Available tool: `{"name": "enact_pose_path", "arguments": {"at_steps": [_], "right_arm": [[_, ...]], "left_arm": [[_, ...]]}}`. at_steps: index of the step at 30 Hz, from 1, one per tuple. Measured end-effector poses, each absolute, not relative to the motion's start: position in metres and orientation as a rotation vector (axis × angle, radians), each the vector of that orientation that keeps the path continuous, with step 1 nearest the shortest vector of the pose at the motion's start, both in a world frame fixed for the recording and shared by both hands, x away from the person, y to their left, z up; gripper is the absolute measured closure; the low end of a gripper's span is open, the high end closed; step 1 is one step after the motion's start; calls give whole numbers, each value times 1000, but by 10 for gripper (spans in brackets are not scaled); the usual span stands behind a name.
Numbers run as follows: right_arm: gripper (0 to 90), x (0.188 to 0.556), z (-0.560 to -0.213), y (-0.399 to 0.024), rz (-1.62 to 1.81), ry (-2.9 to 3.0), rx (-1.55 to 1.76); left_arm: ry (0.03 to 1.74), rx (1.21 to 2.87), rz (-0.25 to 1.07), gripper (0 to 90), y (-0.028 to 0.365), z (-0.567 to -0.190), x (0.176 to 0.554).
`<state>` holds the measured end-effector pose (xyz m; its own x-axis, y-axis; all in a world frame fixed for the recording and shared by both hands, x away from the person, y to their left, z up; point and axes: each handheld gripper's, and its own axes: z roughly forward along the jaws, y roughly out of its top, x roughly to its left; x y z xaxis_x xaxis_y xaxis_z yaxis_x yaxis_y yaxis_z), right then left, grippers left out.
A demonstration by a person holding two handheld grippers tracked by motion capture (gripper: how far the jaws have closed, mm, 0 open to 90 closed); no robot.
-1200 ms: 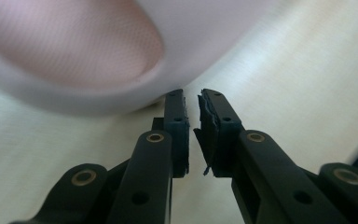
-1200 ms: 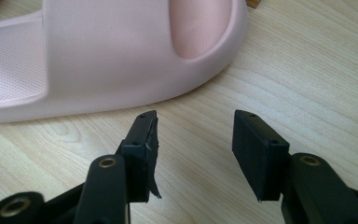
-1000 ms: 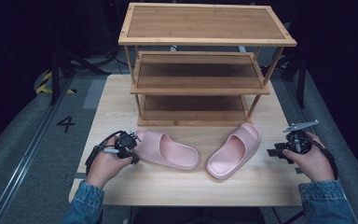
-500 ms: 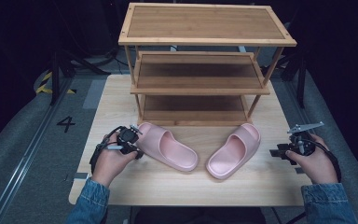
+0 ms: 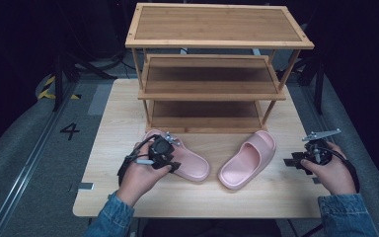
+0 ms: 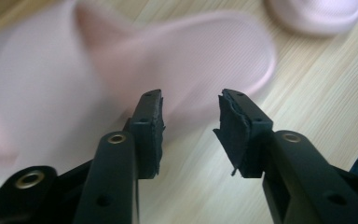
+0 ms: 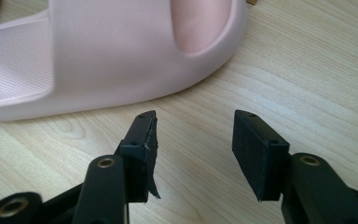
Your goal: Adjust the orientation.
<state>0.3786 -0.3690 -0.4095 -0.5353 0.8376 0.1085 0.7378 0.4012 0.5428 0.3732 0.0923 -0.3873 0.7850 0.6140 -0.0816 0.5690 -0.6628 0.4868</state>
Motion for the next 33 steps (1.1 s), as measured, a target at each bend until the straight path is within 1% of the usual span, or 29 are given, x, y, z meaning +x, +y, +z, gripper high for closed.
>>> {"name": "enact_pose_path", "arguments": {"at_steps": [4,8,10,12,17,23,29,33], "right_arm": [[512,377,-408,-369,822,2471,1402],[512,376,-408,-371,831,2463,1410],[512,375,-409,-374,829,2463,1417],[513,374,-410,-375,829,2462,1424],[513,374,-411,-379,838,2460,1433],[513,374,-413,-378,835,2463,1436],[512,374,-413,-377,838,2467,1434],[512,374,-410,-378,843,2459,1430]], "left_arm": [[836,2465,104,627,67,-386,385],[799,2473,133,637,43,-386,396],[780,2482,122,645,28,-392,406],[787,2486,129,657,22,-399,412],[853,2464,132,741,19,-421,424],[880,2482,99,759,17,-436,429],[873,2501,65,783,18,-436,426],[866,2542,42,785,22,-433,415]]}}
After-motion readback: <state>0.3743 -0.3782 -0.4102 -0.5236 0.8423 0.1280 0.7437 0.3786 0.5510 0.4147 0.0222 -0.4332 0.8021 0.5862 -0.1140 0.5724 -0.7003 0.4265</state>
